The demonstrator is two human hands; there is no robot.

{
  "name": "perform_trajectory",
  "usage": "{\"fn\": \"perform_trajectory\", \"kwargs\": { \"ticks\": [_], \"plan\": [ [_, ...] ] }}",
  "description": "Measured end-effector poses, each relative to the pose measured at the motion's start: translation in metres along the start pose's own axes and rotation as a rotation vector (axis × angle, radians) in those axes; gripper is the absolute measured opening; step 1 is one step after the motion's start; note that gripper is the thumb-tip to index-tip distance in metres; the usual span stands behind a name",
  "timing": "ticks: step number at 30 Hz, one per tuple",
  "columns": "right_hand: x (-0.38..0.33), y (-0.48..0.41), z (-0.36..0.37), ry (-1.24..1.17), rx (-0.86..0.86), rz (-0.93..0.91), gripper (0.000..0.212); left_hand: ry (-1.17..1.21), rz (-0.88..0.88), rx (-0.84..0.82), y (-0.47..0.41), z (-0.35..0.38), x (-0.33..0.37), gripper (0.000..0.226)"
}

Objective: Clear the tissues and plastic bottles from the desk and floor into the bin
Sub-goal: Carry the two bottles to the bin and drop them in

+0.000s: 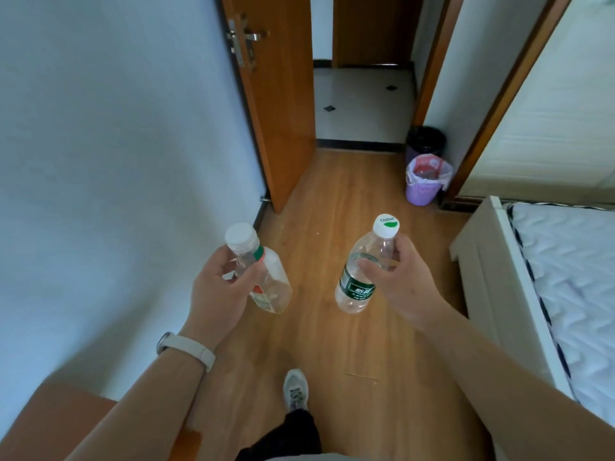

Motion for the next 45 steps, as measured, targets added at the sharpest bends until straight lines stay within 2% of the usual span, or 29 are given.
{"fn": "perform_trajectory", "kwargs": {
  "ticks": [5, 11, 23, 32, 36, 45],
  "plan": [
    [-0.012, -0.06, 0.015, 0.04, 0.102, 0.04, 0.048, 0.004, 0.048, -0.088, -0.086, 0.016, 0.004, 0.031],
    [-0.04, -0.124, 0.047, 0.128, 0.175, -0.008, 0.039, 0.045, 0.087, -0.177, -0.182, 0.029, 0.003, 0.027],
    [-0.048, -0.211, 0.058, 0.086, 0.217, -0.008, 0.036, 0.02, 0.143, -0.243, -0.282, 0.063, 0.029, 0.035],
    [-0.035, -0.335, 0.014, -0.032, 0.19, 0.013, 0.042, -0.023, 0.19, -0.276, -0.363, 0.136, 0.094, 0.036],
    [-0.046, -0.401, -0.026, -0.089, 0.185, -0.003, 0.036, -0.055, 0.207, -0.272, -0.41, 0.176, 0.146, 0.034],
    [-0.063, -0.505, -0.122, -0.151, 0.192, 0.001, 0.039, -0.076, 0.238, -0.301, -0.471, 0.27, 0.237, 0.037]
  ]
}}
Point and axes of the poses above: each hand's wrist, its own y-axis away from the middle knuckle, its own z-axis out of the palm, x = y × z, the point moved 6 cm from there along -y, towards the middle knuckle, and after that the axes turned 15 degrees about -y, right-handed, at the moved point
